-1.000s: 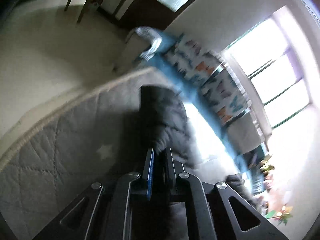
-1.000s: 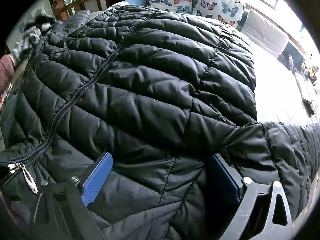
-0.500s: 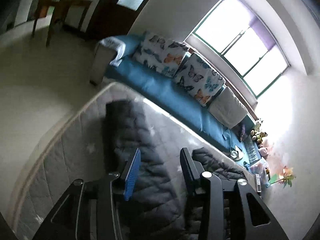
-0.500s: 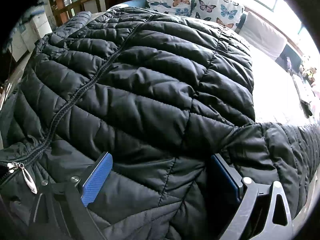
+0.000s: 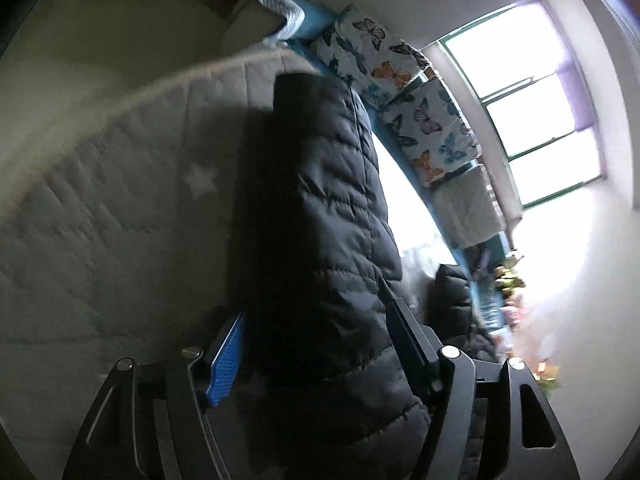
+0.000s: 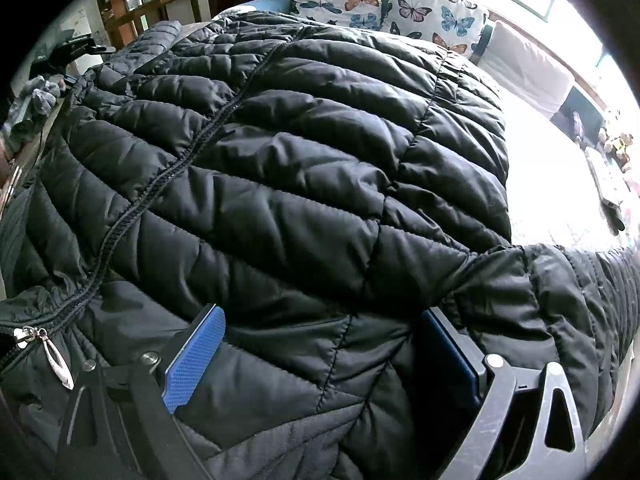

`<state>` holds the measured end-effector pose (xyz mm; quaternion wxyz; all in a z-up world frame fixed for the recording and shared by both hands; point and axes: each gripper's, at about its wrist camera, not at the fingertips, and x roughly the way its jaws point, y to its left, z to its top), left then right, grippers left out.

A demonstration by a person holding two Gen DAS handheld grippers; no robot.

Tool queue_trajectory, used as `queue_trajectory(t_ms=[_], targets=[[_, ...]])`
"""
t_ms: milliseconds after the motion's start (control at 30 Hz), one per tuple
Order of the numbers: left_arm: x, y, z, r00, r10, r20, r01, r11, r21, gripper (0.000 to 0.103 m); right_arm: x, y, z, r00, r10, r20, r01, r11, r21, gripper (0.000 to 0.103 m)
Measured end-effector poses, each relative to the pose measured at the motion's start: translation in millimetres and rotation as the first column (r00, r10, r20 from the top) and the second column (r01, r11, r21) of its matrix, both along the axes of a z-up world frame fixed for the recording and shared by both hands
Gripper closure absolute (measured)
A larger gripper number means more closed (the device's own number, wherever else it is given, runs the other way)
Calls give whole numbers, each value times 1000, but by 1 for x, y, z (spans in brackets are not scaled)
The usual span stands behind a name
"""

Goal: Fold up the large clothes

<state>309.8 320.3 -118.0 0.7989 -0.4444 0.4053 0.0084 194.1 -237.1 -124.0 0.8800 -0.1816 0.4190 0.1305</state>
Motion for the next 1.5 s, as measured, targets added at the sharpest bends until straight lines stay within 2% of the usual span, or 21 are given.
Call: queue_trajectory(t_ms=[67, 100, 133, 167, 200, 267, 333, 400, 467, 500, 567, 633, 700, 767, 833, 933, 1100, 1200, 1300, 1367, 1500], targets=[[8, -4, -15, 1000, 7, 29, -6, 999, -48, 34, 0, 1, 0, 1000, -1, -1, 1, 1000, -2, 0], [12, -6, -21, 999, 15, 47, -11, 998, -67, 46, 0, 1, 0, 1000, -2, -1, 2, 1000, -2, 0], [15, -7, -25, 998, 20, 58, -15, 997, -79, 67, 0, 1, 0, 1000, -2, 0, 2, 1000, -1, 0], [19, -7, -29, 998, 25, 61, -19, 996, -86, 78, 0, 0, 0, 1000, -2, 0, 2, 1000, 0, 0], [20, -7, -28, 997, 37, 63, -31, 995, -93, 94, 0, 0, 0, 1000, -2, 0, 2, 1000, 0, 0], [14, 0, -17, 990, 88, 109, -79, 993, -83, 95, 0, 0, 0, 1000, -1, 0, 1, 1000, -2, 0], [-1, 6, 9, 973, 141, 182, -135, 990, -44, 96, 0, 0, -1, 1000, 0, 1, 0, 1000, -2, 0], [-16, 11, 18, 956, 179, 231, -182, 983, -7, 96, 1, 0, 0, 1000, 0, -1, 0, 1000, 3, 0], [-15, 13, 11, 969, 156, 193, -166, 985, 39, 96, 1, 0, 0, 1000, 1, -1, -1, 1000, 7, 0], [-10, 14, 0, 979, 147, 141, -157, 986, 60, 96, 2, 0, 0, 1000, 3, -2, -3, 1000, 9, 0], [-3, 19, -20, 986, 141, 90, -142, 990, 11, 95, 1, 0, 0, 1000, 4, -2, -4, 1000, 9, 0], [-1, 25, -31, 983, 157, 96, -151, 986, -70, 94, 1, 0, 0, 1000, 4, 0, -4, 1000, 7, 0], [4, 29, -40, 982, 165, 96, -151, 979, -138, 85, 1, 0, -1, 1000, 4, 1, -4, 1000, 8, 0], [10, 31, -44, 982, 174, 79, -162, 976, -144, 84, 0, 1, -1, 1000, 4, 2, -4, 1000, 5, 0], [12, 26, -37, 979, 177, 103, -167, 981, -100, 89, 0, 0, -1, 1000, 4, 3, -4, 1000, 6, 0], [9, 8, -4, 966, 155, 206, -150, 988, -36, 94, 0, 0, -1, 1000, 5, 8, -5, 1000, 5, 0], [-2, -34, 73, 937, 80, 341, -110, 992, 68, 95, -3, 0, 0, 1000, 5, 21, -5, 1000, 11, 0], [-13, -91, 125, 908, -39, 417, -53, 977, 208, 95, -5, 0, 2, 999, 0, 37, 0, 1000, 16, 0], [-26, -156, 159, 879, -192, 437, 29, 935, 353, 94, -12, -1, 7, 997, -9, 75, 8, 1000, 18, 0], [-27, -205, 172, 857, -289, 427, 97, 903, 418, 94, -19, -4, 13, 994, -15, 107, 13, 1000, 25, 0], [-42, -306, 157, 781, -509, 362, 287, 807, 516, 94, -38, -16, 31, 985, -31, 171, 19, 997, 69, 0]])
